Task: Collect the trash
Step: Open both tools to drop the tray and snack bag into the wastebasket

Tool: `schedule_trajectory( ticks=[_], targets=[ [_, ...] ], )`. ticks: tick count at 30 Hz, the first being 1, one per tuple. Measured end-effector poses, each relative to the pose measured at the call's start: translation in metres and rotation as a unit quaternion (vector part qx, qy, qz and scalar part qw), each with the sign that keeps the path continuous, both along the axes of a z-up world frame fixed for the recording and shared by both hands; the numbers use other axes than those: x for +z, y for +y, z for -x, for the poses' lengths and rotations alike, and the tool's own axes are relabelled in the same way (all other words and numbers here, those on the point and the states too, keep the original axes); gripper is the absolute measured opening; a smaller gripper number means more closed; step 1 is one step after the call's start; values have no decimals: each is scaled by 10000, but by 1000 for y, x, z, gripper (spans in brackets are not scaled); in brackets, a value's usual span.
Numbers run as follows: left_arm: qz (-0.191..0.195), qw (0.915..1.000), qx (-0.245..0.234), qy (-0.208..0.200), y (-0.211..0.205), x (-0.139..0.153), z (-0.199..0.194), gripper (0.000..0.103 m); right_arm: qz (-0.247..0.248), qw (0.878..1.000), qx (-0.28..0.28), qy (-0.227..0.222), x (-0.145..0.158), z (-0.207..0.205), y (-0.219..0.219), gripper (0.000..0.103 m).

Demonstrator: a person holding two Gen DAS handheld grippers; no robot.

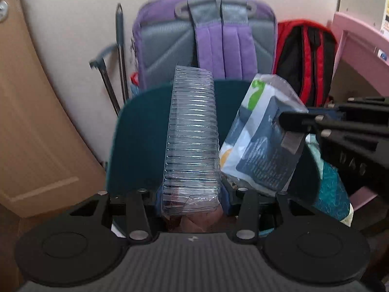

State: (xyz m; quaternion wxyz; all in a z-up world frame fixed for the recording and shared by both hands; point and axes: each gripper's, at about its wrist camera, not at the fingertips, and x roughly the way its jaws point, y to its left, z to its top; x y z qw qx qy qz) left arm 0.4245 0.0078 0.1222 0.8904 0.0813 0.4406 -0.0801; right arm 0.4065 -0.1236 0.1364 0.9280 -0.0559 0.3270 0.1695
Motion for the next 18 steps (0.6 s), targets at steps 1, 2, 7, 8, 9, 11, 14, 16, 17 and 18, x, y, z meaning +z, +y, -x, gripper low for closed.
schedule_trajectory(
  ticks=[1, 2, 7, 8, 9, 11, 14, 16, 17, 18],
  targets=[
    [10, 10000, -23, 48, 0, -3, -3, 43, 47, 9999, 40, 108, -4, -2, 1, 5],
    [55, 9999, -63, 98, 0, -6, -5, 43, 117, 9997, 86, 174, -9, -4, 4, 5],
    [87, 9992, -122, 377, -2, -17, -14, 44, 257, 9985, 180, 445, -22, -8, 10, 11],
    [91, 9991, -130, 405, -2, -19, -13, 44, 275, 9984, 189, 458, -23, -8, 10, 11],
    [120, 9989, -105, 447, -2, -21, -14, 44, 286, 9982, 200, 498, -24, -9, 11, 11],
    [137, 9989, -58, 434, -2, -20, -14, 45, 234, 9978, 225, 572, -24, -8, 9, 14],
    [184, 9990, -4, 411, -1, -20, -13, 56, 200, 9976, 254, 606, -22, -6, 8, 20],
    [206, 9993, 25, 308, -2, -18, -9, 63, 187, 9978, 255, 587, -19, -4, 4, 21],
    [232, 9994, 28, 265, -2, -16, -6, 63, 172, 9979, 259, 567, -18, -2, 3, 22],
    [274, 9993, 24, 247, -2, -14, -3, 63, 158, 9981, 262, 542, -17, 2, 1, 22]
  ],
)
